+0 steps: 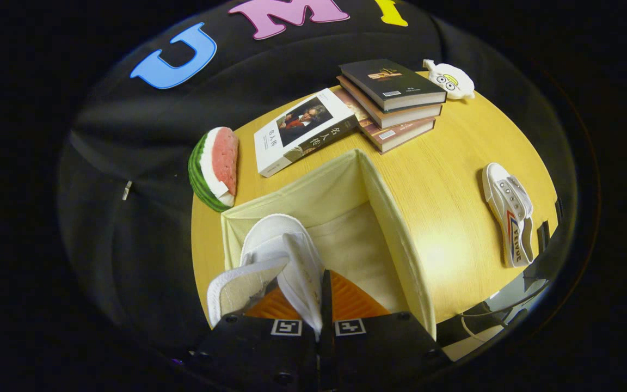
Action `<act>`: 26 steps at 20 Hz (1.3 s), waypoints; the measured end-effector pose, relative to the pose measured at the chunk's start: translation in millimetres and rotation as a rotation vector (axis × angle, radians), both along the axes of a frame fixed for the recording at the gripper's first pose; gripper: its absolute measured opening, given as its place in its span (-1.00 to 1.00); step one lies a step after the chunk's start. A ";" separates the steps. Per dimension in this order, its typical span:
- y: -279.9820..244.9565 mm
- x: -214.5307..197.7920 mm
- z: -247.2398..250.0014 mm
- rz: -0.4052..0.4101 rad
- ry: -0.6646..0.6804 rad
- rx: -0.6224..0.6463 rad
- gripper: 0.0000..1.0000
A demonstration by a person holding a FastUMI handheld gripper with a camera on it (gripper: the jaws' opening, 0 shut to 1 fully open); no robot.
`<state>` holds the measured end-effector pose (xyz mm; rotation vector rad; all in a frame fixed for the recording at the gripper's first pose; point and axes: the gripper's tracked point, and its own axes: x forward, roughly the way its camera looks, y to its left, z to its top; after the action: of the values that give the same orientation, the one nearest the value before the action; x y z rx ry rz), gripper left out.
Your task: Open the storage box then place both shoes into the box .Put the left shoe in first, then the right shoe, with the right side of both shoes facing outward in a uniform manner.
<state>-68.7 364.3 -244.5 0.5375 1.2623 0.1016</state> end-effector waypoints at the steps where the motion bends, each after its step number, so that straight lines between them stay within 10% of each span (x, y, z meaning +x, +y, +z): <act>1: 1.7 1.3 -5.5 -0.011 0.011 -0.006 -0.85; 6: 29.2 0.5 -17.5 -0.022 0.035 0.068 -0.80; 10: 43.5 -12.9 -10.1 0.073 0.045 0.196 0.99; 18: -1.1 -5.5 43.8 0.137 -0.109 0.276 0.98; 26: -152.0 16.9 82.2 0.138 -0.421 0.135 0.98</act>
<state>-51.8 212.3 -162.3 0.5119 0.8825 0.3978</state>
